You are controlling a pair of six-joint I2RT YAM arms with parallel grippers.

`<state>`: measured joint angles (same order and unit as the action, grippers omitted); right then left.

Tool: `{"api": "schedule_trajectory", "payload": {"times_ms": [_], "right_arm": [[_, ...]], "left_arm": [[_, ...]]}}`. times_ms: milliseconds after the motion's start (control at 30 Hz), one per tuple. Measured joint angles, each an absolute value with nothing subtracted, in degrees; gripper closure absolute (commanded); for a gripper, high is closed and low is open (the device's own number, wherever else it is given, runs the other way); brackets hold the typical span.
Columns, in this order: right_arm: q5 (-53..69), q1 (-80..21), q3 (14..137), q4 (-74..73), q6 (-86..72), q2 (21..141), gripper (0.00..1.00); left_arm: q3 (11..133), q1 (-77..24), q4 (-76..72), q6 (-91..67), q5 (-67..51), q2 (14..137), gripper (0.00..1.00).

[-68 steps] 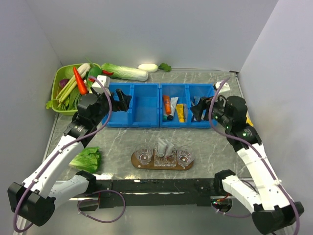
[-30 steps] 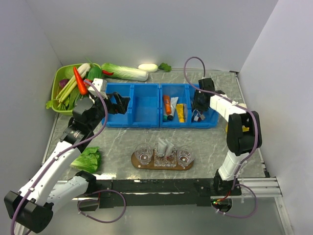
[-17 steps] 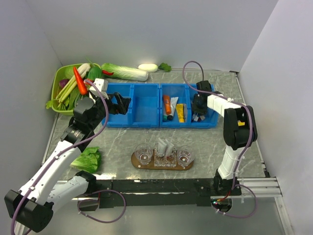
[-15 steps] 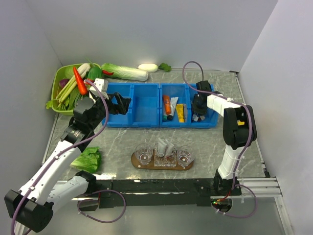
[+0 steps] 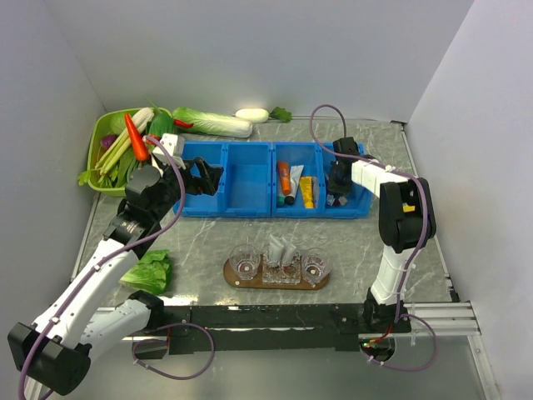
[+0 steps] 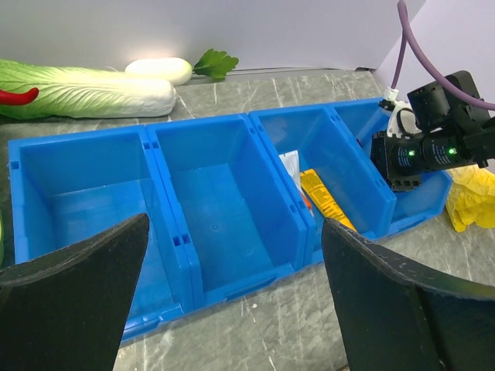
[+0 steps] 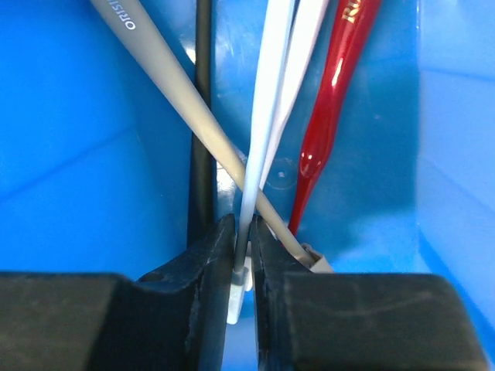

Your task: Prepare toiletry sets of a toothbrush and toothpaste on the tray

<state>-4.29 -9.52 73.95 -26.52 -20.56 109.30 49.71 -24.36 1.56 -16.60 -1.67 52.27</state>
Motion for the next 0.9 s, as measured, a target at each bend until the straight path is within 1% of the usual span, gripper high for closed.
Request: {"api": "schedule_trajectory", "payload": {"times_ms": [33,67,133,167,200,633,800,900], "right_arm": [[-4.49,-9.52,73.95,-26.61,-20.40,109.25,0.86],[-4.75,-9.52,73.95,-26.85,-20.49,109.21,0.91],[-5.15,-9.52,73.93,-27.62,-20.23,108.90,0.95],[-5.19,-9.52,73.93,-27.70,-20.14,108.71,0.99],[-5.26,-9.52,73.93,-27.83,-20.10,108.47,1.00],[-6.28,-9.52,73.80,-29.47,-18.50,101.54,1.00],[-6.44,-9.52,72.88,-29.71,-17.39,96.16,1.00],[-6.44,-9.52,71.18,-30.13,-16.58,91.57,1.00]], "left_arm": [[49.71,-24.38,1.56,-16.60,-1.67,52.27,0.03],[49.71,-24.40,1.56,-16.60,-1.67,52.27,0.03],[49.71,-24.47,1.56,-16.60,-1.67,52.27,0.03],[49.71,-24.47,1.56,-16.60,-1.67,52.27,0.03],[49.71,-24.47,1.56,-16.60,-1.67,52.27,0.03],[49.71,-24.47,1.56,-16.60,-1.69,52.29,0.03],[49.71,-24.47,1.56,-16.62,-1.74,52.36,0.03],[49.71,-24.49,1.56,-16.62,-1.74,52.36,0.01]]}}
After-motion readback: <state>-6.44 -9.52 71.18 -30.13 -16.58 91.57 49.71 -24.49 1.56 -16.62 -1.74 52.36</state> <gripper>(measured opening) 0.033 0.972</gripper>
